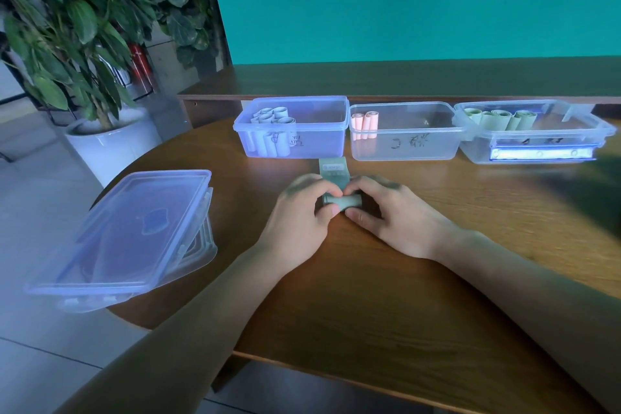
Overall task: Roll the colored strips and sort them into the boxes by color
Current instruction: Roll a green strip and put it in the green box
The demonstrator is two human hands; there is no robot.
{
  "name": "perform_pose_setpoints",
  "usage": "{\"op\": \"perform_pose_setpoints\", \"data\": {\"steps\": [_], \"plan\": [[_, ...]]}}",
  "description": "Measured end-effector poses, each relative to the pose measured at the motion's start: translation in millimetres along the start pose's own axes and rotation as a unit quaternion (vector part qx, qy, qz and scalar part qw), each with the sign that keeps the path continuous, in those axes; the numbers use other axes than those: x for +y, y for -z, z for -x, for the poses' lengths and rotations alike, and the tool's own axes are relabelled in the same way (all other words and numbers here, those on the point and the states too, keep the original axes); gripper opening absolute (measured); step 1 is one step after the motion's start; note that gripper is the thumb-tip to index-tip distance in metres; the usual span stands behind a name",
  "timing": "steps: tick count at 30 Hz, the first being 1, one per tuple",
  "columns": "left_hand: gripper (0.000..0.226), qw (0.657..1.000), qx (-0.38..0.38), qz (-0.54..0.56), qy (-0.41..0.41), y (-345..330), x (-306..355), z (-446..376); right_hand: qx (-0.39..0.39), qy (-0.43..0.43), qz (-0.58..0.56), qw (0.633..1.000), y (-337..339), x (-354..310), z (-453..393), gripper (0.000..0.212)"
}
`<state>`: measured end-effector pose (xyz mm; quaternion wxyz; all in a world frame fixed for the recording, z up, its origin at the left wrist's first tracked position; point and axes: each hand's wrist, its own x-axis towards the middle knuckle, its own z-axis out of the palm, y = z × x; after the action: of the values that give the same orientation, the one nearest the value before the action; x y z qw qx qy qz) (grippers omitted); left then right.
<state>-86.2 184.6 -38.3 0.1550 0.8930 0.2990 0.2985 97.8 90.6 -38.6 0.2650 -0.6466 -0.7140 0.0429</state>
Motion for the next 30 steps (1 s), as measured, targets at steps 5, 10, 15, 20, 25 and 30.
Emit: {"op": "perform_pose_setpoints", "data": {"steps": [5,10,15,20,25,30], "plan": [[0.019,1.0,0.007,-0.003,0.009,0,0,-4,0.007,-0.003,0.0,1.0,-2,2,-6,0.029],[0.022,1.0,0.017,-0.013,0.011,-3,-1,-8,0.024,-0.005,0.004,1.0,-3,5,-10,0.028],[0.023,1.0,0.018,-0.016,0.008,-7,-4,-12,0.027,-0.02,-0.007,0.999,-5,7,-14,0.028],[0.028,0.999,0.025,-0.018,0.028,-11,-8,-19,0.021,-0.022,0.007,0.999,-4,8,-18,0.032],[0.03,0.999,0.008,-0.022,0.034,-13,-10,-25,0.016,-0.018,0.043,0.999,-4,9,-20,0.036],[0.031,0.999,-0.01,-0.026,0.037,-13,-12,-30,0.004,-0.01,0.041,0.999,-4,7,-22,0.04]]}}
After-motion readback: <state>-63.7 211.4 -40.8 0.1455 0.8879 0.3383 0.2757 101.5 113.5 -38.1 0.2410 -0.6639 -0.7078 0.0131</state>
